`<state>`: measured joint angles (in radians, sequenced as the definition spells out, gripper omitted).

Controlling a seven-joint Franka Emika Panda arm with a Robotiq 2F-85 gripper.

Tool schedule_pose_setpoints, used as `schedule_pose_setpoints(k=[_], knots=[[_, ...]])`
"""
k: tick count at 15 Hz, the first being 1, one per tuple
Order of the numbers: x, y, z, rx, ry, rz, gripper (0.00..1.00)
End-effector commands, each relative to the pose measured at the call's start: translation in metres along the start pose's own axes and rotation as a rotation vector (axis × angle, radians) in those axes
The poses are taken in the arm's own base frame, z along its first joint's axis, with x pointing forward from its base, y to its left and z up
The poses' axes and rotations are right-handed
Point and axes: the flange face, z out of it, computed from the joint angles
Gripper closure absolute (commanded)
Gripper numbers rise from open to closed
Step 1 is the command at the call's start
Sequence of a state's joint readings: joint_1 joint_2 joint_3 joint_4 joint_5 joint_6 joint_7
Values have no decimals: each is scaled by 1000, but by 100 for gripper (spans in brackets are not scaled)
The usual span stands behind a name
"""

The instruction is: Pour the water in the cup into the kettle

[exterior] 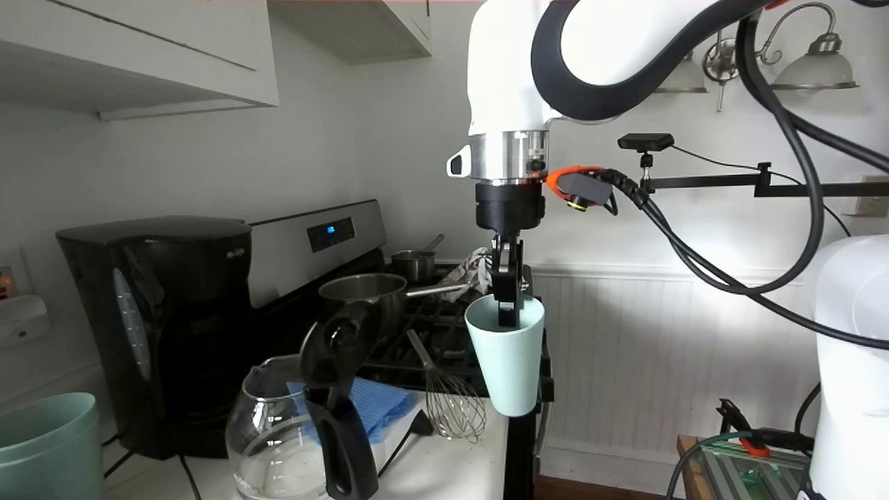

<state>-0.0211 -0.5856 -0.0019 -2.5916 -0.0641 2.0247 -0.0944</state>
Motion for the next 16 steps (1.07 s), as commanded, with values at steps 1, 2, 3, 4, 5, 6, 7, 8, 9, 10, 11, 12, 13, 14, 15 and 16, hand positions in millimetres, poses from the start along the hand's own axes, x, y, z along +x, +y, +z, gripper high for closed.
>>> schedule_pose_setpoints(k=[1,2,3,4,5,6,7,8,9,10,11,12,13,14,15,16], knots=[[2,6,-3,-13,9,25,99],[4,13,-8,-27,31,58,99],[6,17,-13,-32,48,75,99],[8,22,-17,-44,68,94,99],[11,27,-23,-58,89,108,99],[16,31,-28,-72,109,125,99],[20,34,-33,-96,131,143,99],[24,36,-40,-117,153,153,99],[29,38,-46,-145,180,170,99],[34,39,-51,-163,202,180,99],[42,38,-56,-181,230,192,99],[49,36,-60,-197,255,198,99],[57,34,-63,-215,277,204,99],[66,30,-65,-233,298,205,99],[75,26,-66,-250,316,208,99],[83,22,-67,-265,332,211,99]])
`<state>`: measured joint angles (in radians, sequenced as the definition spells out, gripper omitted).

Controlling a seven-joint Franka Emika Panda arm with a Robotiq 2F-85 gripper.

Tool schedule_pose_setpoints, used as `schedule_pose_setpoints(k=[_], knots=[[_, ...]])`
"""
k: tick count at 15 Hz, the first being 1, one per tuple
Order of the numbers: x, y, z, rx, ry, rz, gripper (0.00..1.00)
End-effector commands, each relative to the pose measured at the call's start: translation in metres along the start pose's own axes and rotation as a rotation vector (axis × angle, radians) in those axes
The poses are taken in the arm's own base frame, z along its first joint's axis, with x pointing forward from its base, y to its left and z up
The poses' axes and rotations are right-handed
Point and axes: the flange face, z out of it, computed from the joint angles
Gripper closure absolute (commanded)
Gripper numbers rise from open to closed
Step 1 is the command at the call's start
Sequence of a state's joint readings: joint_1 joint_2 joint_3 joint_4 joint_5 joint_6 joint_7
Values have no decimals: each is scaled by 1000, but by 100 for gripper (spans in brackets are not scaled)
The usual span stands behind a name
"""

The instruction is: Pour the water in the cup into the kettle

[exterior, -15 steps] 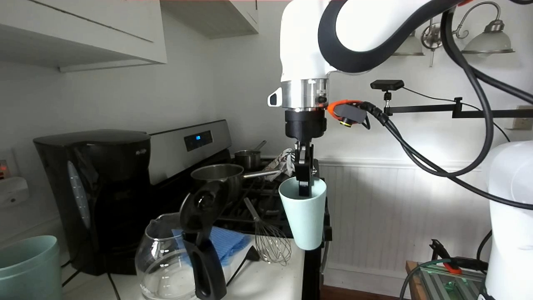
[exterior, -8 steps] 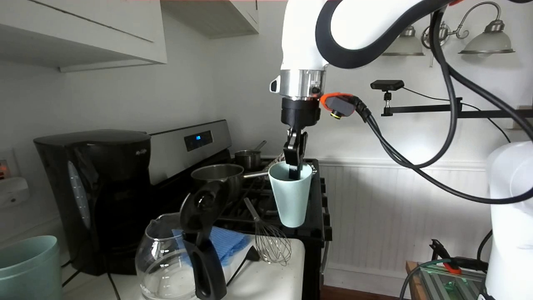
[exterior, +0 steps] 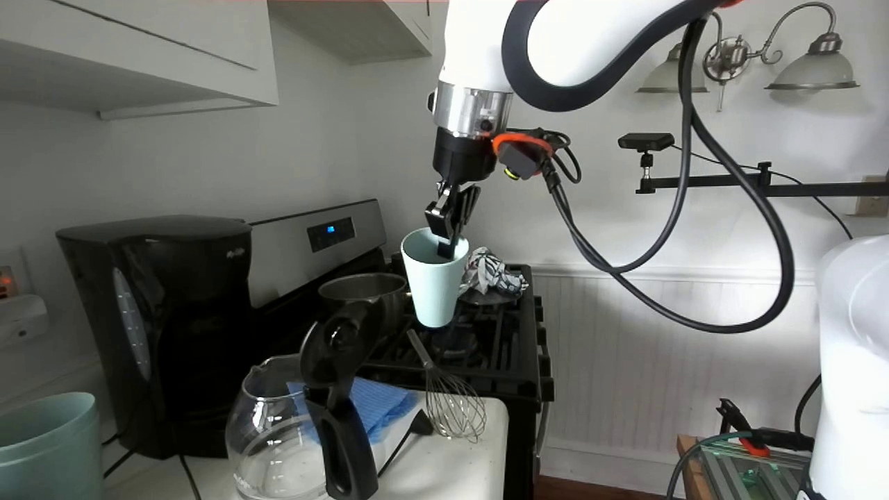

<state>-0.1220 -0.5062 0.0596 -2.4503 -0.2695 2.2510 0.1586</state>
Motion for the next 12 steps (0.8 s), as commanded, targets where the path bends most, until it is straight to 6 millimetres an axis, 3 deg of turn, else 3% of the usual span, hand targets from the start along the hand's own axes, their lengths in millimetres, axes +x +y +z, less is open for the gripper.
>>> schedule_pose_setpoints(k=[1,6,12], knots=[[37,-18,1,-68,67,22,99],[61,-53,2,-141,110,41,99],[76,-90,3,-255,192,0,99]])
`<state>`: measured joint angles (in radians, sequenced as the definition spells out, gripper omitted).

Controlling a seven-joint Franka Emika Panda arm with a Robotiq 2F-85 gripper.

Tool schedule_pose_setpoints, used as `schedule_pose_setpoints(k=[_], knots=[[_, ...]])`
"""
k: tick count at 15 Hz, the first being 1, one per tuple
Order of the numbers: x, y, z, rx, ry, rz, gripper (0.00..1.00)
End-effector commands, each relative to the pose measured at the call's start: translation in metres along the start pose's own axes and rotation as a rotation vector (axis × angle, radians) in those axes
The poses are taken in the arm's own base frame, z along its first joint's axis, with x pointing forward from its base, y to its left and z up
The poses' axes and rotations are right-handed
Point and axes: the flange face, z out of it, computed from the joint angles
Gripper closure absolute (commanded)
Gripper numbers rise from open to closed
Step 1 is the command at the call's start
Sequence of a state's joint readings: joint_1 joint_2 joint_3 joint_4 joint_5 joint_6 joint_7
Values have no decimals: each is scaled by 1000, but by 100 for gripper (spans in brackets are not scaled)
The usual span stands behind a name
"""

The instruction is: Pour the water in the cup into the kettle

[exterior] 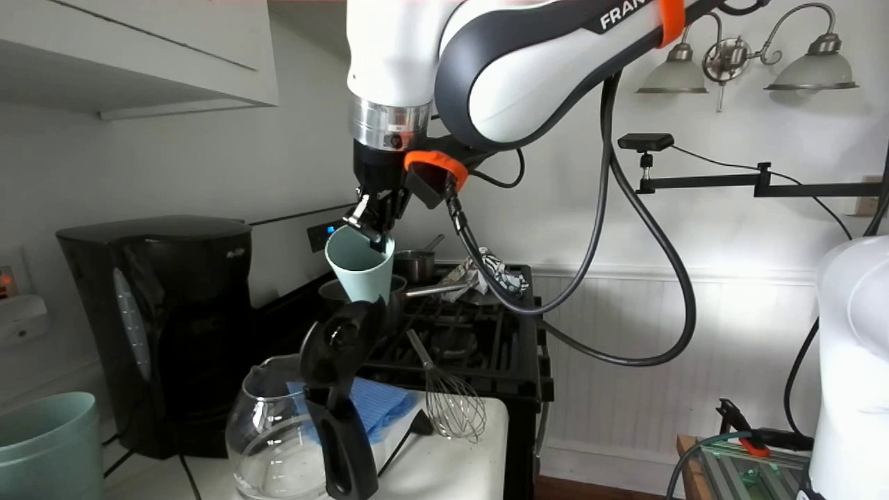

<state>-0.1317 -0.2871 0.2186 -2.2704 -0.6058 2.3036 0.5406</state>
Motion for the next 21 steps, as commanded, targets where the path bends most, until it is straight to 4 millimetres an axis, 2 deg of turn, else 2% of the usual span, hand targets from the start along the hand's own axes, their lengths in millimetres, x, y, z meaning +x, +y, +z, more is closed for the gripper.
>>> schedule_pose_setpoints(k=[1,5,6,14,15,21], knots=[[15,-17,-4,-69,58,-13,99],[18,-35,-6,-104,90,-58,99],[9,-29,-1,-67,68,-52,96],[11,-35,-1,-78,68,-68,96],[11,-35,-1,-78,68,-68,99],[16,-65,-7,-129,65,-120,99]])
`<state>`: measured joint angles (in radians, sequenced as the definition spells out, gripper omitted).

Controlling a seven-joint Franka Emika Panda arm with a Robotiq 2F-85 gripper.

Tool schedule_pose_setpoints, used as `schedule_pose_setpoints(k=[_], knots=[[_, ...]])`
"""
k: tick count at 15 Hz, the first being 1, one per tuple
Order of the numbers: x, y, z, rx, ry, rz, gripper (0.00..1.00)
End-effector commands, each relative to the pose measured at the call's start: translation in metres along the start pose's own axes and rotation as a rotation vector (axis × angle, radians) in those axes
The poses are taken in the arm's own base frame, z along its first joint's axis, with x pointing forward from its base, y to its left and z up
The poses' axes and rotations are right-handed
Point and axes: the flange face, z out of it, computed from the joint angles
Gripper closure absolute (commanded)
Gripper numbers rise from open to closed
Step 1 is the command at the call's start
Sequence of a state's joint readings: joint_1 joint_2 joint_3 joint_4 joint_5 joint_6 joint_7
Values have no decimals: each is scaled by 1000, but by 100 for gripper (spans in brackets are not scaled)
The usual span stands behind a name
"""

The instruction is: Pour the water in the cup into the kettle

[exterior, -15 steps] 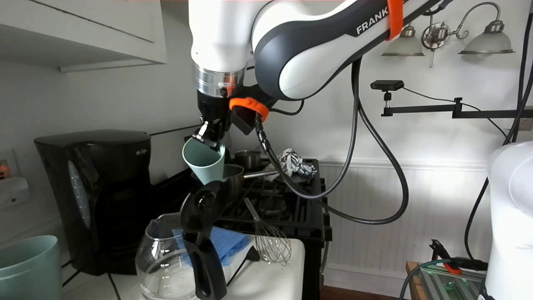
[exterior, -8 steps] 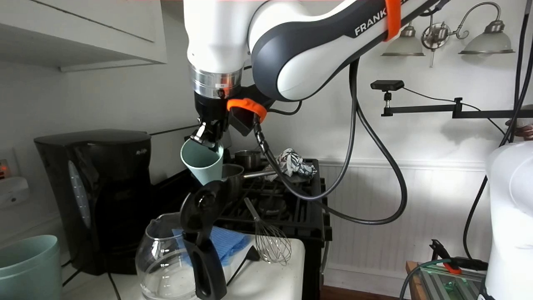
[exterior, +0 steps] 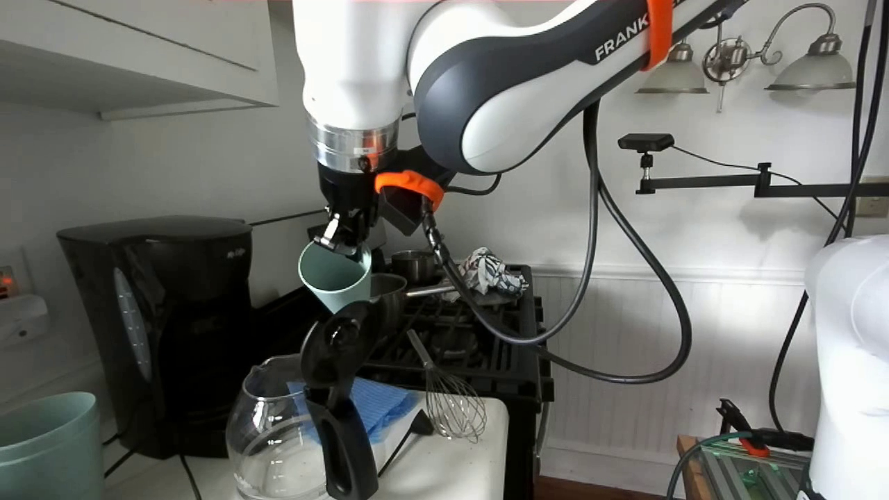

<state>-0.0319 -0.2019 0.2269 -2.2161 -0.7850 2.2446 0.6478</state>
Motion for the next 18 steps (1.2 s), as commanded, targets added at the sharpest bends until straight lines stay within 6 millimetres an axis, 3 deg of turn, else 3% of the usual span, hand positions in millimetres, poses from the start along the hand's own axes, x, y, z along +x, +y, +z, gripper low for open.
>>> schedule_pose_setpoints(k=[1,18], knots=[[14,-16,-7,-58,13,-27,99],[35,-81,-25,-351,61,-169,99]])
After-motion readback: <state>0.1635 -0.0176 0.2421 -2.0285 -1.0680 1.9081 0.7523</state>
